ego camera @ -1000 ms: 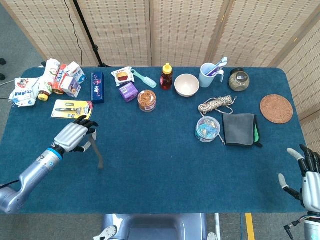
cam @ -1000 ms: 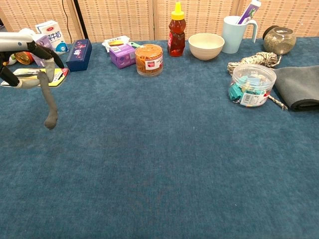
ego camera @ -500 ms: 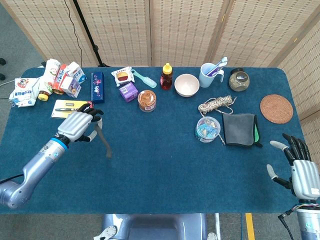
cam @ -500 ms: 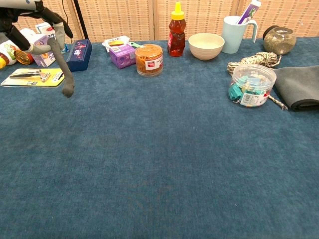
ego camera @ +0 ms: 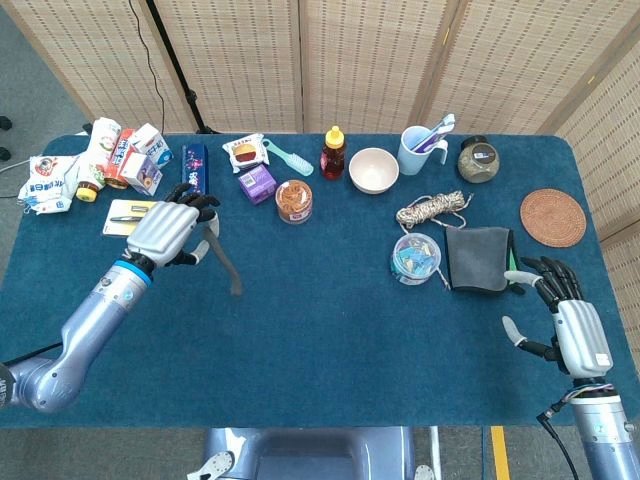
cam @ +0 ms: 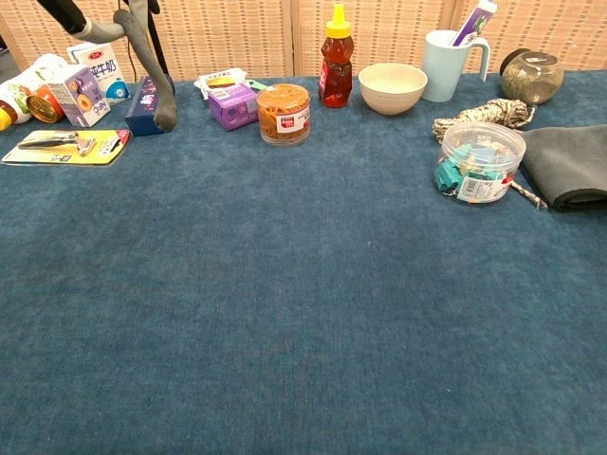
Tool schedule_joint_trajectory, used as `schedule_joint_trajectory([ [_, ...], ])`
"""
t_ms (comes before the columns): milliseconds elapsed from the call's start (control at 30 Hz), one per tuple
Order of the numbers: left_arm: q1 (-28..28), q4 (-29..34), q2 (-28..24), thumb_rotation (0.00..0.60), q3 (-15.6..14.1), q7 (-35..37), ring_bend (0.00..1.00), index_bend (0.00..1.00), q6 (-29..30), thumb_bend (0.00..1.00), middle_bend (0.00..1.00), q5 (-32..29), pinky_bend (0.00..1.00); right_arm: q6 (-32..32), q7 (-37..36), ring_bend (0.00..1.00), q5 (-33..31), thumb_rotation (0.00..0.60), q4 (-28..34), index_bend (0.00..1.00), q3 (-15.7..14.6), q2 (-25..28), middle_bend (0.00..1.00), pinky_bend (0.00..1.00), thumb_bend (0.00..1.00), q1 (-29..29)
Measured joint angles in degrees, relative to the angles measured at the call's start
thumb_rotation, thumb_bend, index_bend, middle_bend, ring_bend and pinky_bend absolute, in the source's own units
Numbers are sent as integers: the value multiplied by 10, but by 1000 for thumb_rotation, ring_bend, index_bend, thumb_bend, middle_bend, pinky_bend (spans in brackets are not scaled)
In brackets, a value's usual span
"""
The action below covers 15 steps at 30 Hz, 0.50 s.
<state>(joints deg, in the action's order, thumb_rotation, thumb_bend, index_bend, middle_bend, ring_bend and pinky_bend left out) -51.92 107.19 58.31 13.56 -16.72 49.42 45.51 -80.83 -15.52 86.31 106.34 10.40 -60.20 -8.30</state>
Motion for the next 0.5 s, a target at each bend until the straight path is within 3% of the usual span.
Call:
schedule_joint_trajectory([
  [500, -73, 12, 39, 600, 24, -83, 176, 743, 56, 463, 228, -91, 25, 110, -57, 80, -51, 600, 28, 318, 17, -30, 157, 0, 356, -83],
])
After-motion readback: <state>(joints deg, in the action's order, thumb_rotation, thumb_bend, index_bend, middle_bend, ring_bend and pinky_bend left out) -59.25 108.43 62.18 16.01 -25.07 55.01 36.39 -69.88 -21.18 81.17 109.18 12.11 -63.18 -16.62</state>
